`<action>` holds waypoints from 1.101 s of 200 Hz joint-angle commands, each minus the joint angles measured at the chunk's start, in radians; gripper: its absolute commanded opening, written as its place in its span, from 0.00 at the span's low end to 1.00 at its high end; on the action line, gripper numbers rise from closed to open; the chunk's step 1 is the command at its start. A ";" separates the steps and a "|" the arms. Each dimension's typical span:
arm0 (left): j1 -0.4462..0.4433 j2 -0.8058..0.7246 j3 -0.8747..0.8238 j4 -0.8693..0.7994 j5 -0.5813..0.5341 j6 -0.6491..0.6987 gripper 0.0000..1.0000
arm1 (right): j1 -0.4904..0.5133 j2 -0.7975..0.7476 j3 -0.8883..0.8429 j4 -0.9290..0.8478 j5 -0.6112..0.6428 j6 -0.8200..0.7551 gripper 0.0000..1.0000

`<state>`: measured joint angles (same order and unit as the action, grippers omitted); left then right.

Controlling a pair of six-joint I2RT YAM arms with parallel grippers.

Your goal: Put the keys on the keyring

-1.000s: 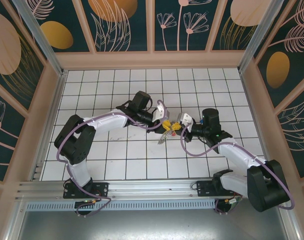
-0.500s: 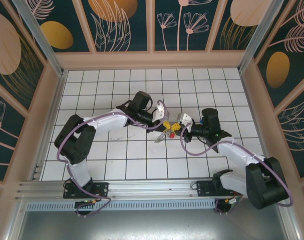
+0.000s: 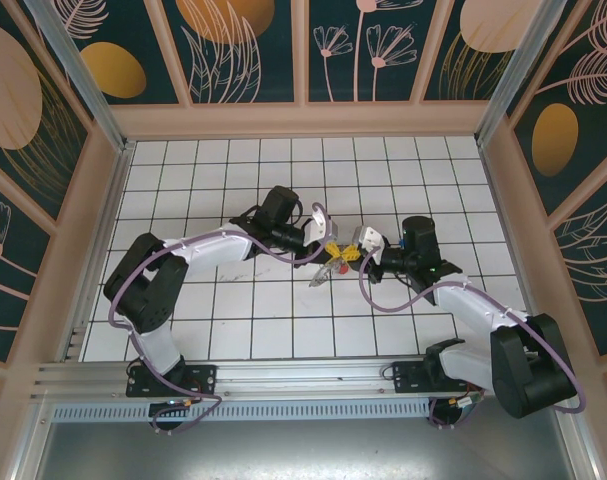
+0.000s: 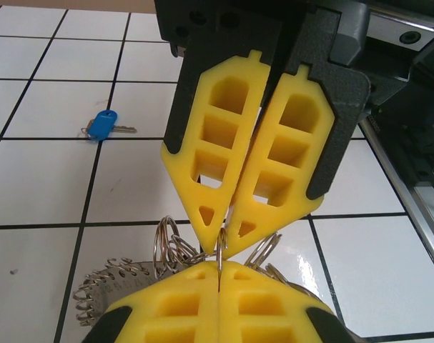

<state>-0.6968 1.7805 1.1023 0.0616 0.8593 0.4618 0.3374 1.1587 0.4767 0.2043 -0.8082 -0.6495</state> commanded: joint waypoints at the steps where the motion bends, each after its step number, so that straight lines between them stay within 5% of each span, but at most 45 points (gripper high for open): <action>1: 0.001 -0.055 0.005 0.041 0.027 -0.034 0.00 | -0.001 0.004 0.037 -0.031 0.027 -0.045 0.10; 95: 0.001 -0.097 -0.028 0.080 -0.008 -0.069 0.00 | 0.002 0.019 0.104 -0.080 0.022 -0.130 0.00; 118: 0.001 -0.077 -0.023 0.065 -0.003 -0.063 0.10 | 0.002 0.048 0.123 -0.089 -0.026 -0.148 0.00; 220: 0.000 -0.024 0.000 -0.032 -0.023 0.009 0.21 | 0.000 0.057 0.125 -0.080 -0.059 -0.153 0.00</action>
<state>-0.6922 1.7317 1.0824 0.0864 0.8150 0.4297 0.3439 1.2148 0.5762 0.1146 -0.8211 -0.7803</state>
